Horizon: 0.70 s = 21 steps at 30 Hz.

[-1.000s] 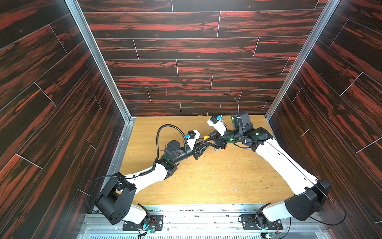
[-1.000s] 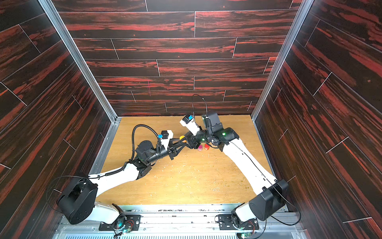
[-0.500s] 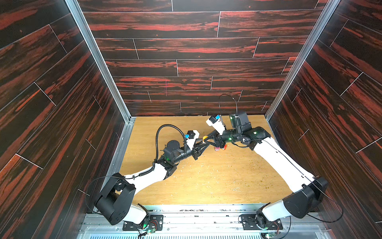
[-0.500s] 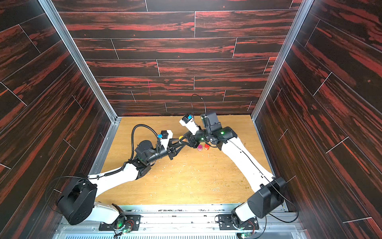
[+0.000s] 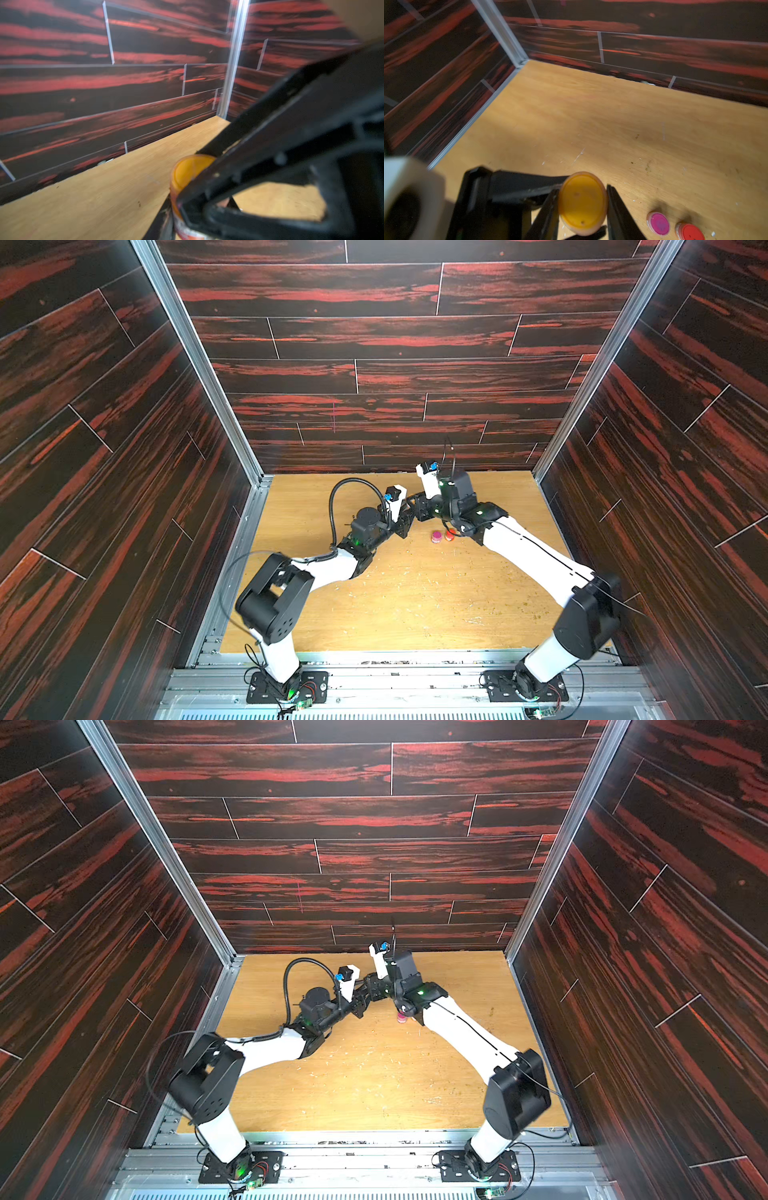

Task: Close the paint jar lid
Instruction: Screw the lid onto the paint jar.

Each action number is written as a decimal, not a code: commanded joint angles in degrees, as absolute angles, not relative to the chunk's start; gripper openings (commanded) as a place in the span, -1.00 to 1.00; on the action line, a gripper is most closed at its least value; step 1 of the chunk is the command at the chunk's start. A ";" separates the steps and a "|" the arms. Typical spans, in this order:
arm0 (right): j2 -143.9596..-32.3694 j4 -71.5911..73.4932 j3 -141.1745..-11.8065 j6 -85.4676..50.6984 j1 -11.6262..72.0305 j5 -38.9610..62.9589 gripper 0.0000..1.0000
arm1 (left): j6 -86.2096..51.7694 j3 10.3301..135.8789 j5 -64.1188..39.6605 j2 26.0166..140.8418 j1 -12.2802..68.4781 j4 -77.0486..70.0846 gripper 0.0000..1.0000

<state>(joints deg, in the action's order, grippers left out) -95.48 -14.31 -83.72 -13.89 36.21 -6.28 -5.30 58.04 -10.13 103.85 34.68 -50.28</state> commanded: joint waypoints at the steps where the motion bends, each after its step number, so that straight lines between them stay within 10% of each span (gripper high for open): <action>1: -96.18 -16.89 -85.92 -18.56 40.34 -4.72 -0.03 | -4.57 61.24 -8.48 103.48 35.68 -56.36 -0.56; 7: -88.36 -20.96 -82.60 -14.03 34.40 5.89 0.35 | -8.27 54.15 -13.90 97.31 32.98 -57.53 -0.59; 21: -80.99 -39.21 -87.89 7.63 26.46 35.49 0.44 | -12.84 47.72 -32.61 82.00 31.55 -46.90 -0.60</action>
